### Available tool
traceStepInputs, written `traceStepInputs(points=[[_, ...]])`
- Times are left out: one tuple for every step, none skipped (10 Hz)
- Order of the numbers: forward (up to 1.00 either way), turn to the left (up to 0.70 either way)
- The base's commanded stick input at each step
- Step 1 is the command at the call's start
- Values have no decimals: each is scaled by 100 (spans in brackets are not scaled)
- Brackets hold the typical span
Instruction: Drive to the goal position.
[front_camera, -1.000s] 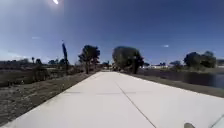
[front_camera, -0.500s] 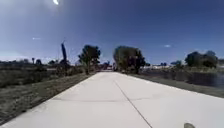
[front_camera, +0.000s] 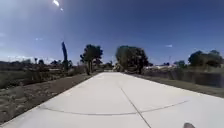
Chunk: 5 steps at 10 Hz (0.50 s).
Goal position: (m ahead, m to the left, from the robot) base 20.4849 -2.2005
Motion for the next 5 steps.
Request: traceStepInputs(points=[[100, 0], [100, 0], [100, 0], [100, 0], [100, 0]])
